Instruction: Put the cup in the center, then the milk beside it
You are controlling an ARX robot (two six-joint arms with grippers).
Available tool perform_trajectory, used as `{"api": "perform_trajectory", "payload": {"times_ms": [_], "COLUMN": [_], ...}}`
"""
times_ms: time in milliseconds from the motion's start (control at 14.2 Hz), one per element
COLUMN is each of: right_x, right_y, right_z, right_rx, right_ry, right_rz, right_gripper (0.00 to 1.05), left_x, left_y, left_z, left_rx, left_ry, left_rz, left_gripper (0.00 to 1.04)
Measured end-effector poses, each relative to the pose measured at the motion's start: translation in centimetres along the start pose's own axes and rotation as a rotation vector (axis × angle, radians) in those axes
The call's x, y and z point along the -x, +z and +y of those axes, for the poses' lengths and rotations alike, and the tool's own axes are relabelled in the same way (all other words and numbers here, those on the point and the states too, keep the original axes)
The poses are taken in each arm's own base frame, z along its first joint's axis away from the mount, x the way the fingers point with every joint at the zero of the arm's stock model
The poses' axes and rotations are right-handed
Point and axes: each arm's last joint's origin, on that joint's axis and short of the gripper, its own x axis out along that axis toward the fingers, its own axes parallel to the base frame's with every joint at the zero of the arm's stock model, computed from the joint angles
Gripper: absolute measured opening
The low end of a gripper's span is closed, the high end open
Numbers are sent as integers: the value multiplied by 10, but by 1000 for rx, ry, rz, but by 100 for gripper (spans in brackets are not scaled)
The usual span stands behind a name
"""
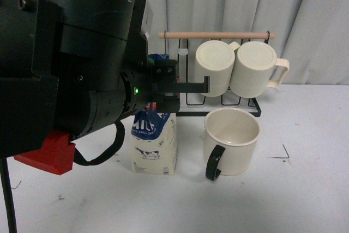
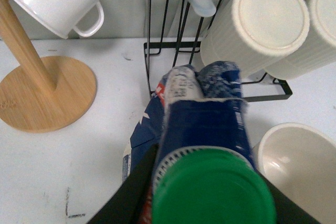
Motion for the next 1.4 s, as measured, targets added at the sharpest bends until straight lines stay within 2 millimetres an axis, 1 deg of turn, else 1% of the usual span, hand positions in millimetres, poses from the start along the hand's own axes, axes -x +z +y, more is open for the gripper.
{"api": "perform_trajectory", "payload": {"times_ms": [140,211,281,351,421,492,562,632,773,843,983,1124,1194,1264,1405], "right_x": [0,0,0,0,0,0,0,0,0,0,0,0,0,0,0], "right_y": [0,0,0,0,0,0,0,0,0,0,0,0,0,0,0], "right_z": [0,0,0,0,0,0,0,0,0,0,0,0,0,0,0], "right_rx": [0,0,0,0,0,0,0,0,0,0,0,0,0,0,0], "right_ry": [0,0,0,0,0,2,2,1,1,1,1,1,1,1,1], "right_rz": [0,0,0,0,0,-1,-1,0,0,0,0,0,0,-1,-1], "right_gripper": [98,98,98,98,98,98,98,98,98,98,98,98,98,98,98], "left_x": [13,31,52,68,88,103,112,126,142,150,164,178,179,180,193], "left_y": [9,11,11,10,12,20,11,-11,-13,-19,-32,-39,-46,-55,-54], "left_z": [0,3,13,25,43,51,62,83,96,103,114,121,124,126,135], "left_rx": [-12,-43,-98,-118,-119,-96,-73,-70,-59,-60,-64,-61,-62,-63,-63], "left_ry": [-61,-134,-199,-228,-228,-79,67,170,178,175,174,176,173,175,170], "left_rz": [-20,-19,-46,-88,-142,-346,-410,-380,-415,-415,-396,-426,-428,-379,-409], "left_gripper": [61,76,90,99,98,88,76,58,36,22,2,2,2,2,2]}}
